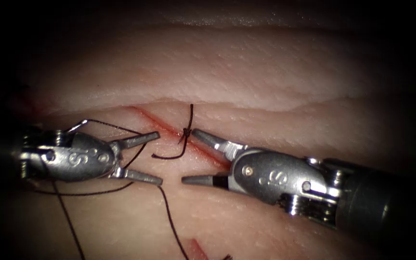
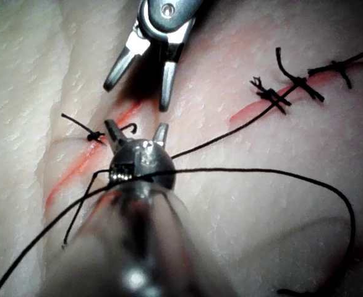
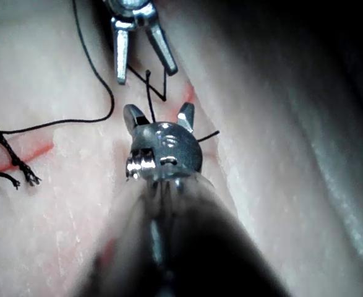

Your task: Wound Closure

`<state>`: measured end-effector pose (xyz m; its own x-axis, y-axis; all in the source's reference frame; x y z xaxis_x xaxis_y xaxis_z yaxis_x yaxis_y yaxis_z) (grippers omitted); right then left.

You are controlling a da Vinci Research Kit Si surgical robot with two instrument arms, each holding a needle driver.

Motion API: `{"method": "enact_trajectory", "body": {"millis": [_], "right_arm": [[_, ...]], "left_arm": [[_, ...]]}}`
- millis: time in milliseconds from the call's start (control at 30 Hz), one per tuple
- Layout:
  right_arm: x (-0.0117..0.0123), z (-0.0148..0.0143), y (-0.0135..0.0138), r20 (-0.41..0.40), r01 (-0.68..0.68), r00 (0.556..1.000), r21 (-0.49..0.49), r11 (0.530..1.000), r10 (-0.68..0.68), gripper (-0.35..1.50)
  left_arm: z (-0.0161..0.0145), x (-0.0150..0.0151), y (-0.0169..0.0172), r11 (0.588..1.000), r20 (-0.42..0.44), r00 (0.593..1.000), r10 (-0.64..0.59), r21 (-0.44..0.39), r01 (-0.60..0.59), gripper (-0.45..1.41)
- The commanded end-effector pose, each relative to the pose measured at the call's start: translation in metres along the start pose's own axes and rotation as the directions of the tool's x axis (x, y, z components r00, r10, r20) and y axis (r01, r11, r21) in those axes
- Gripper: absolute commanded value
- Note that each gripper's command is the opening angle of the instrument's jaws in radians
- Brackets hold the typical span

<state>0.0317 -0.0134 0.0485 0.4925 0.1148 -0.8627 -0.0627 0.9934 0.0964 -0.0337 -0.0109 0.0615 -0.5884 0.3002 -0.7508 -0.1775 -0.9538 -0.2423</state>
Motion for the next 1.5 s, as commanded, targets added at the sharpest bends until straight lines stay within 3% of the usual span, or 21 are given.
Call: {"method": "enact_trajectory", "body": {"millis": [33, 300, 400, 467, 500, 800, 1200, 1500], "right_arm": [[0.0002, 0.0008, 0.0004, -0.002, 0.003, 1.0, -0.002, 1.0, -0.003, 1.13], [0.0003, 0.0008, 0.0004, 0.002, 0.003, 1.0, -0.001, 1.0, -0.003, 1.13], [0.0003, 0.0008, 0.0004, 0.002, 0.003, 1.0, -0.001, 1.0, -0.003, 1.13], [0.0002, 0.0008, 0.0005, 0.005, 0.003, 1.0, -0.003, 1.0, -0.003, 1.13], [0.0002, 0.0008, 0.0005, 0.005, 0.003, 1.0, -0.003, 1.0, -0.003, 1.13], [0.0002, 0.0012, 0.0006, 0.007, 0.002, 1.0, -0.007, 1.0, -0.002, 1.13], [-0.0013, 0.0057, 0.0013, 0.03, 0.011, 1.0, -0.053, 0.999, -0.01, 1.13], [-0.0005, 0.0081, 0.0018, 0.035, 0.025, 0.999, -0.071, 0.997, -0.023, 1.13]], "left_arm": [[0.001, -0.0003, -0.0002, 1.0, -0.003, 1.0, 0.005, 0.0, -0.005, 0.31], [0.0016, -0.0007, -0.0002, 1.0, -0.004, 1.0, 0.01, 0.002, -0.01, 0.19], [0.0016, -0.0007, -0.0002, 1.0, -0.008, 1.0, 0.01, -0.002, -0.01, 0.05], [0.0016, -0.0007, -0.0002, 1.0, -0.014, 1.0, 0.01, -0.009, -0.01, -0.16], [0.0016, -0.0007, -0.0003, 1.0, -0.02, 1.0, 0.011, -0.017, -0.011, -0.43], [0.0013, -0.001, -0.0005, 0.999, -0.027, 1.0, 0.015, -0.04, -0.016, -0.45], [0.0008, -0.0006, -0.001, 0.999, -0.032, 0.999, 0.009, -0.048, -0.011, -0.45], [0.0004, -0.0004, -0.0006, 0.999, -0.034, 0.999, 0.01, -0.052, -0.012, -0.45]]}}
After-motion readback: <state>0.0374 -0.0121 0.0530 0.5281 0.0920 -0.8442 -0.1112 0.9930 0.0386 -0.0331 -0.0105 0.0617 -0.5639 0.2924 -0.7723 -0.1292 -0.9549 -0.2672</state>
